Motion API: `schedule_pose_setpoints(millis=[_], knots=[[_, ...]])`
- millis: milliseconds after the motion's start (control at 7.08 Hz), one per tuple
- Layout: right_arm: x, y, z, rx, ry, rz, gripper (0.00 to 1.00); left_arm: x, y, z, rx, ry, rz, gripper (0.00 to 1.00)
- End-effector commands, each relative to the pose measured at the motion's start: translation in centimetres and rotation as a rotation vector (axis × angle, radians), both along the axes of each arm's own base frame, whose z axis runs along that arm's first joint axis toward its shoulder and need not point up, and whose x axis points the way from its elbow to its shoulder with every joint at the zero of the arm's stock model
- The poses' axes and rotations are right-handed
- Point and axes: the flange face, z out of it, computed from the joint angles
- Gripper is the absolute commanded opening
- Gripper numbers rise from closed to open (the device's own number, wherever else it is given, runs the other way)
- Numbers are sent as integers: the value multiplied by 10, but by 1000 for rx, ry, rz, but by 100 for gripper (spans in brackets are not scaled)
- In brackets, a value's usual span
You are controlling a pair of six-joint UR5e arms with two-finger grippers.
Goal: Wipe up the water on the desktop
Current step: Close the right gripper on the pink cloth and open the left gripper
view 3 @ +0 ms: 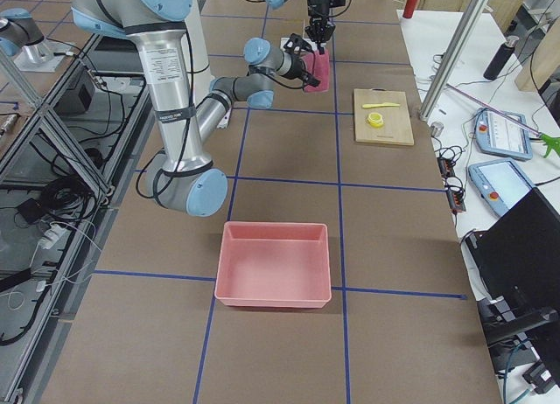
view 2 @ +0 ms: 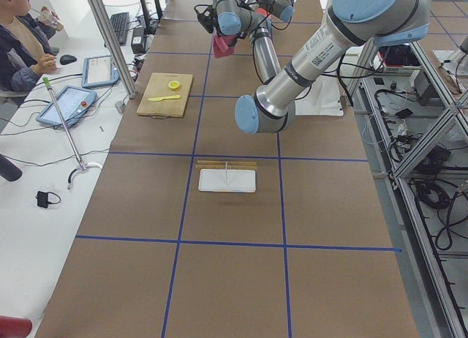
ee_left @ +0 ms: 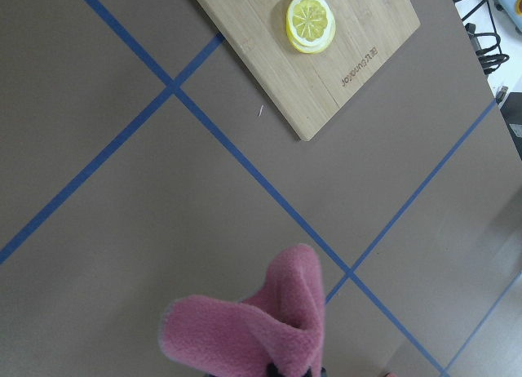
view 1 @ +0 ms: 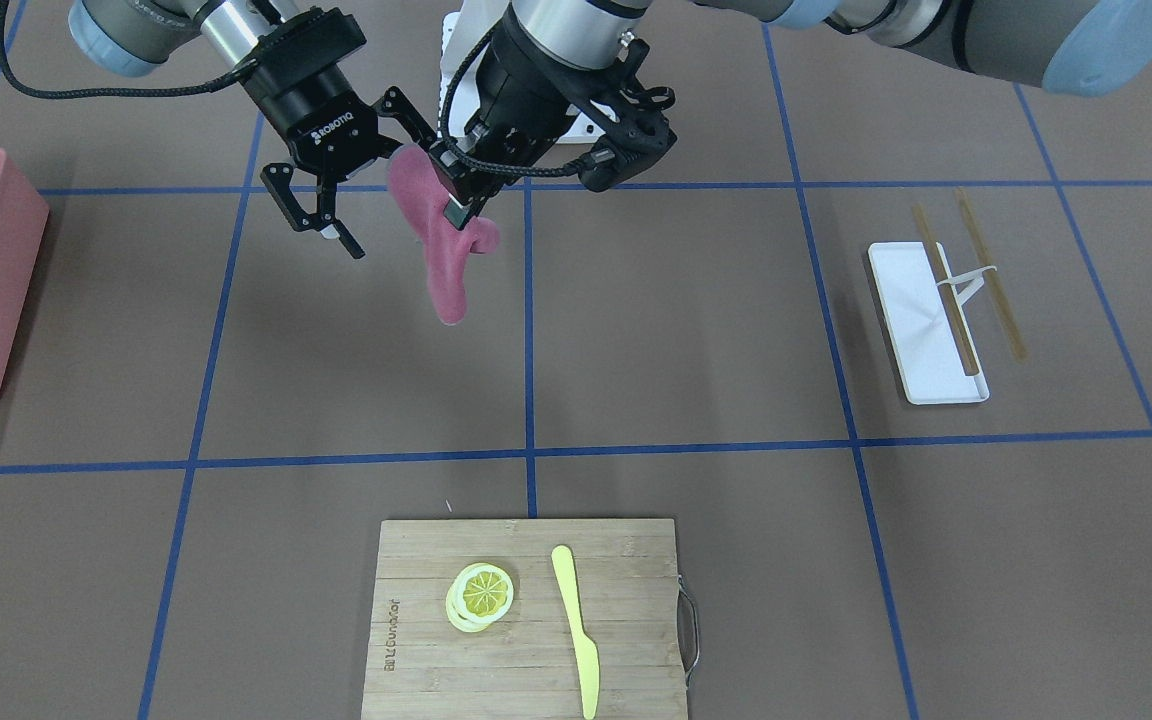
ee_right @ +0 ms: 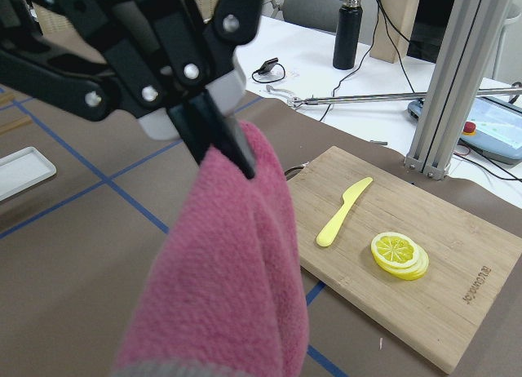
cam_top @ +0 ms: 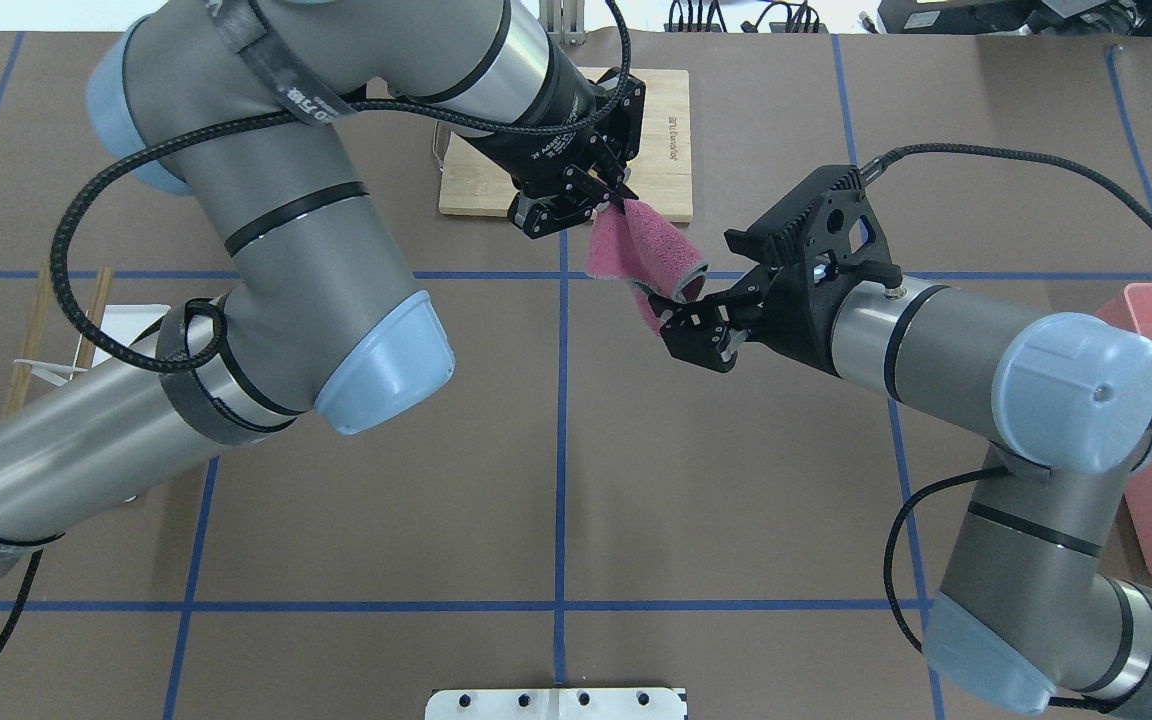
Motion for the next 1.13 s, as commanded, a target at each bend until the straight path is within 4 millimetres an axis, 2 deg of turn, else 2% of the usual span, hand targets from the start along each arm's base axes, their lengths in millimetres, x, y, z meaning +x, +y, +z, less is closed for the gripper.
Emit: schedule_pose_setpoints(millis=[0, 424, 565, 706, 847, 988], knots=[[3, 1, -3, 3, -7, 8, 99, -1, 2, 0, 1, 3, 0, 0], [-4, 5, -5, -22, -27, -1, 99, -4, 6, -7, 0, 17, -1, 0], [-5, 7, -6, -23, -32, -6, 91, -4, 6, -8, 2, 18, 0, 0], [-7, 9, -7, -34, -41, -12, 40, -4, 5, -6, 4, 18, -1, 0], [-6, 11, -9, -60, -67, -17, 3, -3, 5, -6, 9, 15, 3, 0], [-7, 11, -8, -69, -69, -17, 0, -2, 5, -5, 10, 14, 3, 0]])
